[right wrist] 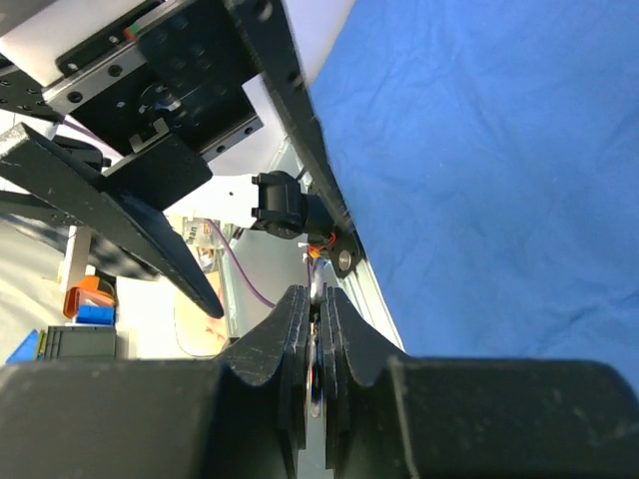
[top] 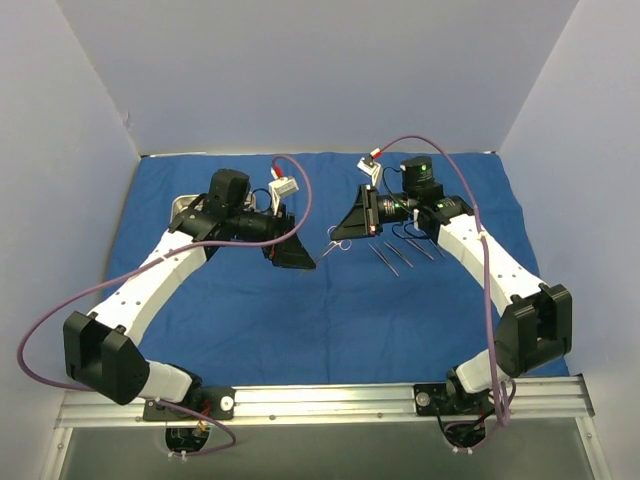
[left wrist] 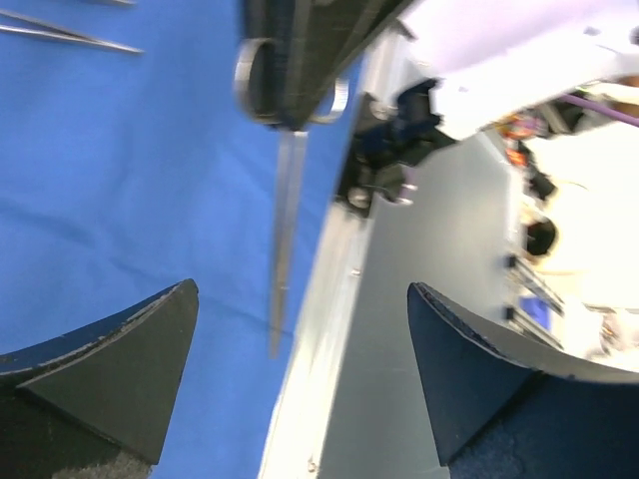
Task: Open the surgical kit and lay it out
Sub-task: Place the medical item in the surgical kit.
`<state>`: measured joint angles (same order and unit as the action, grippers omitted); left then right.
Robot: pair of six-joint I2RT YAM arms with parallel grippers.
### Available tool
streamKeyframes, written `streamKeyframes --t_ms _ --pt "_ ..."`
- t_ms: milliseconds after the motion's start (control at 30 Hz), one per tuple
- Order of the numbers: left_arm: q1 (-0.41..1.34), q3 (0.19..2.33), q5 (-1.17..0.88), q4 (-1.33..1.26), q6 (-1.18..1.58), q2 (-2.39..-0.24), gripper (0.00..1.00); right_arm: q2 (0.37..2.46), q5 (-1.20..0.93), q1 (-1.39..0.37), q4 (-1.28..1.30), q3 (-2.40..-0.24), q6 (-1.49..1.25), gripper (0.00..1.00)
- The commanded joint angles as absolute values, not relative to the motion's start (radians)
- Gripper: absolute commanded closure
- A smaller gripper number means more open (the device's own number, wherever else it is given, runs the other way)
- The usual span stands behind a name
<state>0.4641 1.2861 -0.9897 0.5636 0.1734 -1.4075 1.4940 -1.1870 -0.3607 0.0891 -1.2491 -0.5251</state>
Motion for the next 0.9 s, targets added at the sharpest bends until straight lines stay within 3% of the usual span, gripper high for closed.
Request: streamKeyframes --t_ms 0,133,300,433,467,500,567,633,733,867 --pt "0.465 1.272 -1.149 0.474 0.196 -1.399 0.10 1.465 -1.230 -0.359 0.095 -1.295 -0.495 1.00" --pt "0.469 1.267 -1.172 0.534 0.161 -1.417 0.23 1.463 -1.233 -0.359 0.072 -1.302 -0.529 1.00" --pt "0.472 1.264 -1.167 0.568 0.132 -1.433 0.29 1.444 -1.238 -0.359 -0.083 -1.287 -0.650 1.00" --pt "0.474 1.267 -1.172 0.572 0.141 -1.448 0.63 1.440 -1.236 -0.357 -0.130 -1.295 -0.681 1.00" --pt "0.474 1.272 -1.166 0.581 0.140 -1.454 0.88 1.439 -1.235 -0.357 -0.147 -1.299 -0.704 1.00" --pt "0.474 1.288 -1.151 0.609 0.140 -1.466 0.98 1.439 -1.217 -0.357 -0.152 -1.307 -0.701 1.00" --pt "0.472 1.304 -1.114 0.643 0.132 -1.482 0.98 1.453 -1.159 -0.354 0.083 -1.419 -0.579 0.74" --pt "0.471 1.330 -1.049 0.704 0.120 -1.491 0.98 1.511 -0.888 -0.383 0.520 -1.561 -0.168 0.47" --pt "0.471 1.330 -1.002 0.726 0.124 -1.493 0.98 1.557 -0.473 -0.478 0.737 -1.726 0.150 0.38" --pt "0.472 1.324 -0.953 0.772 0.118 -1.508 0.98 1.500 -0.221 -0.657 0.719 -1.675 0.366 0.38"
